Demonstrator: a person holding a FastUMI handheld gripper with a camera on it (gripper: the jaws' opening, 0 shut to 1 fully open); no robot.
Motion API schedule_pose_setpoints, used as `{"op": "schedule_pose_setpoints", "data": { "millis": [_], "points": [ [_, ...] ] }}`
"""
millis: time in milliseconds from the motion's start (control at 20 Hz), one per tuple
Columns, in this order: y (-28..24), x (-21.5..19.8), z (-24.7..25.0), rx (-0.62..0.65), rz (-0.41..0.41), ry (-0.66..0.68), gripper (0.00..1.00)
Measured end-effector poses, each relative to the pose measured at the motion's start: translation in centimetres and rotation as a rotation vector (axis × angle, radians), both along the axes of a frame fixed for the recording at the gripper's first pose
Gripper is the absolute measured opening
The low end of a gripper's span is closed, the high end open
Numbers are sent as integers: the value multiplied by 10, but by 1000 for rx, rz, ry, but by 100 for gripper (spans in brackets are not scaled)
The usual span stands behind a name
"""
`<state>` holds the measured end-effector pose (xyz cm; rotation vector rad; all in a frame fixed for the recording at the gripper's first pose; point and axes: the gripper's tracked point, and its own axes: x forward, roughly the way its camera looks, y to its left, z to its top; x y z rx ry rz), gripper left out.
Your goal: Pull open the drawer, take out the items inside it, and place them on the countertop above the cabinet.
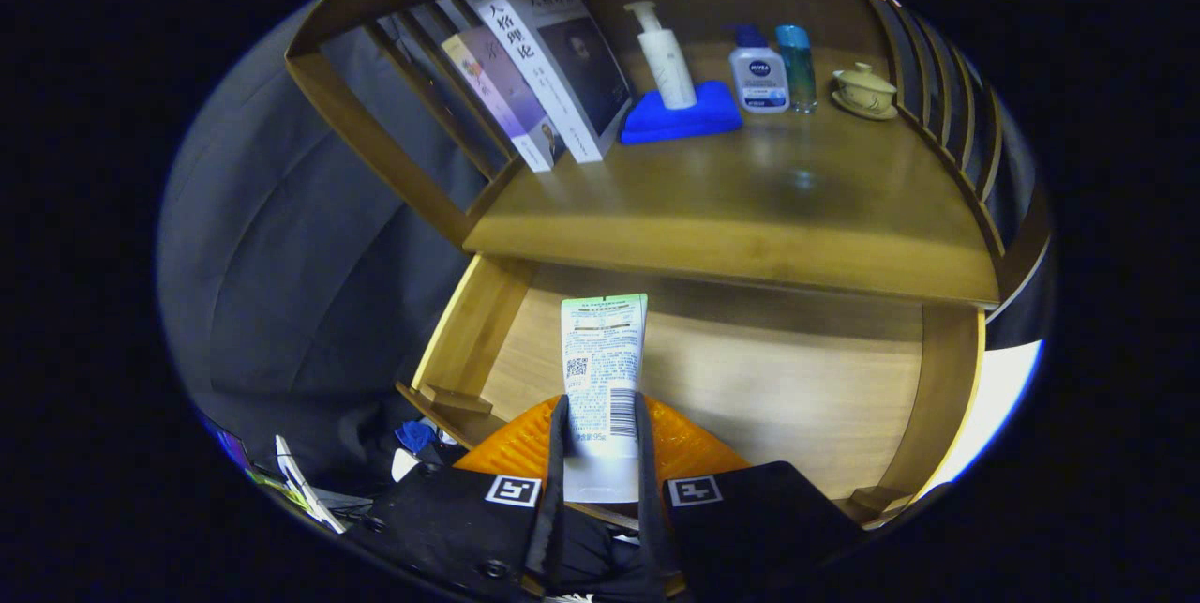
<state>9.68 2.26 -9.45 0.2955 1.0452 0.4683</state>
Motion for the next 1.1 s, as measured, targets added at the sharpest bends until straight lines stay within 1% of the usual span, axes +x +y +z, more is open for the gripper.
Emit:
{"op": "schedule_pose_setpoints", "data": {
  "millis": [150,300,500,600,700,850,1100],
  "points": [
    [-12,15,20,35,-55,-41,35],
    [-29,46,24,44,-138,-81,35],
    [-58,95,13,-27,-267,-143,35],
    [-64,111,7,-72,-314,-171,35],
    [-70,127,-2,-104,-351,-180,35],
    [-68,146,-16,-95,-392,-149,35],
    [-69,165,-34,-116,-445,-120,35]
  ]
}}
